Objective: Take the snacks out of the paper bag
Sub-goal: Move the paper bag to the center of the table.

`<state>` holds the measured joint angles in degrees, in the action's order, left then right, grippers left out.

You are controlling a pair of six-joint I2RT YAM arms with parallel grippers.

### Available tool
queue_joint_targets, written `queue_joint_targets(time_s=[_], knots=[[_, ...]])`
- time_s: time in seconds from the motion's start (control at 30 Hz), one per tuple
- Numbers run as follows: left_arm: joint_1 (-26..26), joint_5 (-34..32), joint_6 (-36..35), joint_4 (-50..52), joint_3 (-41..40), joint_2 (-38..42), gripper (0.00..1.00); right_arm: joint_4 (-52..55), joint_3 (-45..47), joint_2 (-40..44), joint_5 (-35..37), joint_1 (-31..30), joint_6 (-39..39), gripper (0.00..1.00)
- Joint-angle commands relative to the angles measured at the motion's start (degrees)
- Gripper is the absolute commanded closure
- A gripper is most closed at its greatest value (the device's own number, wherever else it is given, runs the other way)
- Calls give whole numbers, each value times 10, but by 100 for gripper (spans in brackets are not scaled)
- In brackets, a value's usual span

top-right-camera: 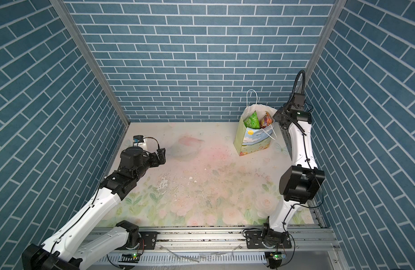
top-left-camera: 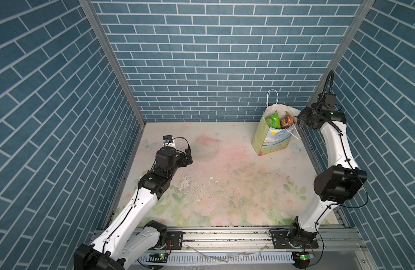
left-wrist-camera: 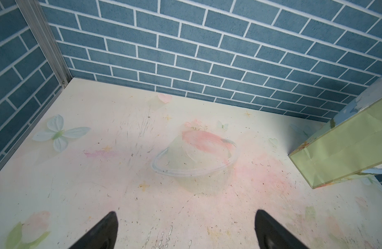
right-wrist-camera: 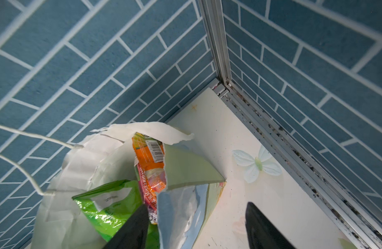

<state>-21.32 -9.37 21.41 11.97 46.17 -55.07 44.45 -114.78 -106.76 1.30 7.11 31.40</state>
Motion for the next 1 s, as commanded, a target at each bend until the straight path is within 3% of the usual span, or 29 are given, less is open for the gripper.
queue_joint_targets(time_s=[0.0, 0.2, 0.53, 0.8, 0.97], knots=[[-2, -8, -3, 8, 7, 7, 0, 34, -23, -22, -39, 0, 10, 38], [-2, -4, -1, 0, 3, 0, 0, 39, -39, -44, -82, 1, 9, 48], [-3, 1, 0, 4, 9, -10, 0, 58, -62, -68, -106, 0, 4, 50], [-2, 1, 2, 5, 9, -8, 0, 42, -21, -30, -144, -1, 22, 48], [-2, 3, 3, 2, 9, -16, 0, 3, 54, 18, -145, -2, 33, 48]])
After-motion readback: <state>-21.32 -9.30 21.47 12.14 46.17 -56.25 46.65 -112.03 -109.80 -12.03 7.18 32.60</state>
